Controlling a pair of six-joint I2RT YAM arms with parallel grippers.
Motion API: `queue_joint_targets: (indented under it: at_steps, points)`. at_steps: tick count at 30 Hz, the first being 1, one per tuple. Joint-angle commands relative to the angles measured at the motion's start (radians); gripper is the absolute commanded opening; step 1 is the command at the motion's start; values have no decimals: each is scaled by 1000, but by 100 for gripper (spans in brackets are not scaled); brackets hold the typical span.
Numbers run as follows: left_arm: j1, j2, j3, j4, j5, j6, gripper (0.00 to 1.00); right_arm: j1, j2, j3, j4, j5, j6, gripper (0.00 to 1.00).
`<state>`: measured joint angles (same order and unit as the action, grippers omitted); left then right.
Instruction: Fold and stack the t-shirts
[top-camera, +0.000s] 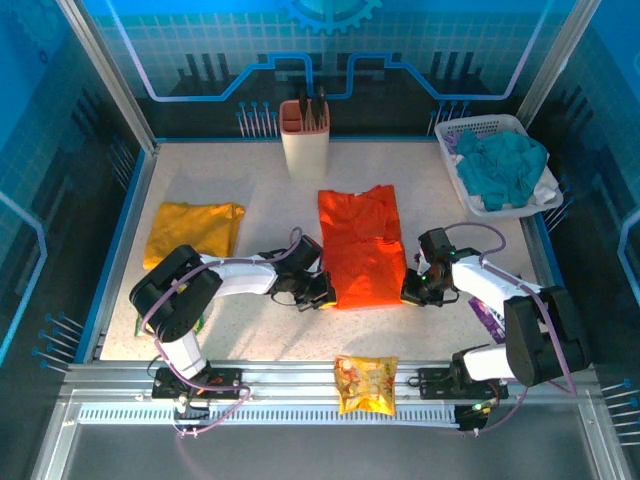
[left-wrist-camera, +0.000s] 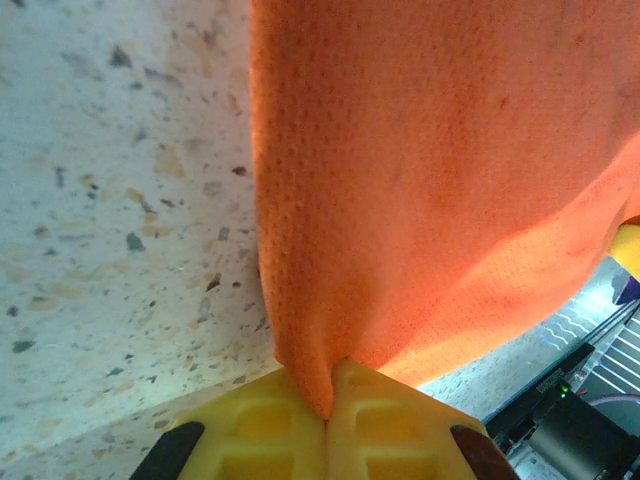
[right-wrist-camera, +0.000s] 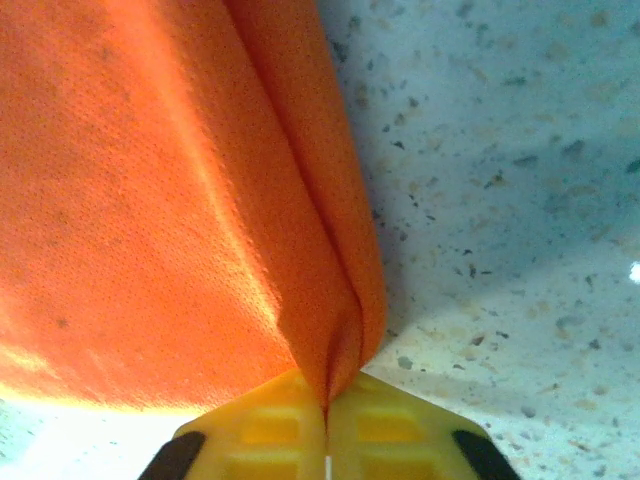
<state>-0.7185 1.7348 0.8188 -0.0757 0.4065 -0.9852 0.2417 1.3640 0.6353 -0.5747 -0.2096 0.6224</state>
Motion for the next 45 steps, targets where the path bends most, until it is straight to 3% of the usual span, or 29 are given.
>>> queue_joint_targets:
  at_steps: [1, 8, 16, 26, 33, 45]
  points:
    - [-7, -4, 13, -77, -20, 43, 0, 2, -10, -2, -16, -4, -5, 1]
    - [-21, -59, -28, -105, -39, 42, 0, 3, -89, -39, -56, -14, -3, 0]
    - [-122, -127, -56, -133, -75, -22, 0, 31, -240, -85, -145, -39, 34, 0]
    - [-141, -328, 1, -311, -150, -29, 0, 39, -403, 31, -306, -50, 74, 0]
    - [-89, -348, 94, -355, -128, -18, 0, 36, -354, 209, -348, -5, 38, 0]
    - [44, -292, 255, -436, -59, 92, 0, 5, -207, 372, -263, -32, 13, 0]
